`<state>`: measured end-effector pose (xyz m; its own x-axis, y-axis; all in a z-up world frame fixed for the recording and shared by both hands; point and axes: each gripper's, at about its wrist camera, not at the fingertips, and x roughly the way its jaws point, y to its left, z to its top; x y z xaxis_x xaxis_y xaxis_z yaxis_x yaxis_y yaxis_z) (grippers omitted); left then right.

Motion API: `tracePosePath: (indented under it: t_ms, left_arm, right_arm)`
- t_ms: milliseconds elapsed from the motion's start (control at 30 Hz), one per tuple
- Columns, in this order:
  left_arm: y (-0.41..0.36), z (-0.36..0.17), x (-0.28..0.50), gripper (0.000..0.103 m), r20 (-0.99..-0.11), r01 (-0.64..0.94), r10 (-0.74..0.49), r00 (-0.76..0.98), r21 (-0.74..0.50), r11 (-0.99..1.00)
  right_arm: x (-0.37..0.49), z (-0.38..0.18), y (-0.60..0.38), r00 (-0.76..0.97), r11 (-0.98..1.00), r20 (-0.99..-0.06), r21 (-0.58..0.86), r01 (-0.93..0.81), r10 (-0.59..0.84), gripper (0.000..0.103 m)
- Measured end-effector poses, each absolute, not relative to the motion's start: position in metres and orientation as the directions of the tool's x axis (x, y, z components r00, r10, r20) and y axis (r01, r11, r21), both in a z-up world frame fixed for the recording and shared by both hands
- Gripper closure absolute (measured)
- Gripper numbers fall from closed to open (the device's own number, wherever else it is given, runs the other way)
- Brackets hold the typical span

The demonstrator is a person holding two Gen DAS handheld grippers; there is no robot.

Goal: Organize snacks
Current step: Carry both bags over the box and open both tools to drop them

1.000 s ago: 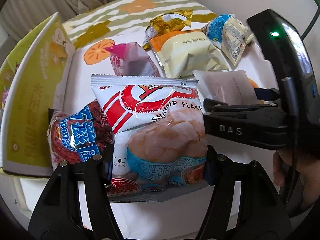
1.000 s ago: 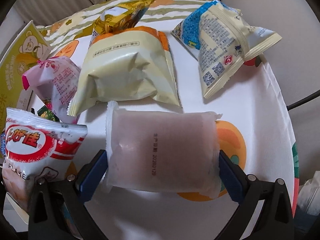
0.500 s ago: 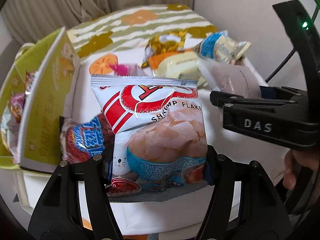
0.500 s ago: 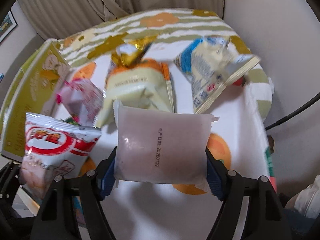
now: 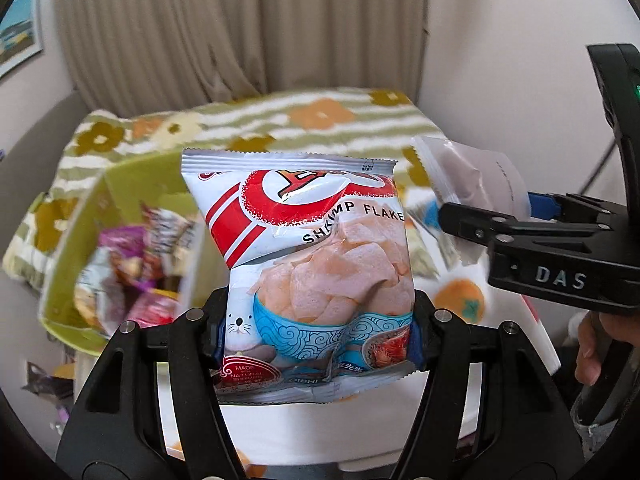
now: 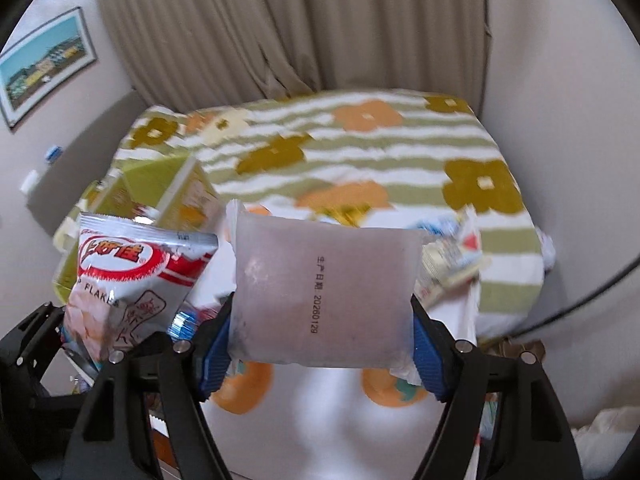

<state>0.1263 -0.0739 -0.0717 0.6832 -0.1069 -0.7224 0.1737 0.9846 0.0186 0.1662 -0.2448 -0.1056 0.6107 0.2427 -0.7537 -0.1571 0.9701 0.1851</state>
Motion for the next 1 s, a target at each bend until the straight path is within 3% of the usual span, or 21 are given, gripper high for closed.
tracePosePath:
  t_ms: [433,733,1000]
  left_arm:
    - [0.086,-0.030,0.192,0.042,-0.676,0.008,-0.014,0.736,-0.013,1.000]
    - [0.188,-0.060,0.293,0.042,-0.782,0.040,-0.074,0.619,-0.063,0.997]
    - [0.221,-0.111,0.351,0.038,-0.859,0.089,-0.167,0.484,-0.142,0.986]
  right_arm:
    - [0.227,-0.056,-0.113,0.642,0.923,-0.671,0.186,-0.338,0.370,0.031]
    - [0.293,-0.066,-0.015,0.596,0.918,-0.704,0.227,-0.326,0.386,0.031]
    - [0.330,-0.096,0.020,0.552,0.939,-0.760,0.252,-0.236,0.343,0.031]
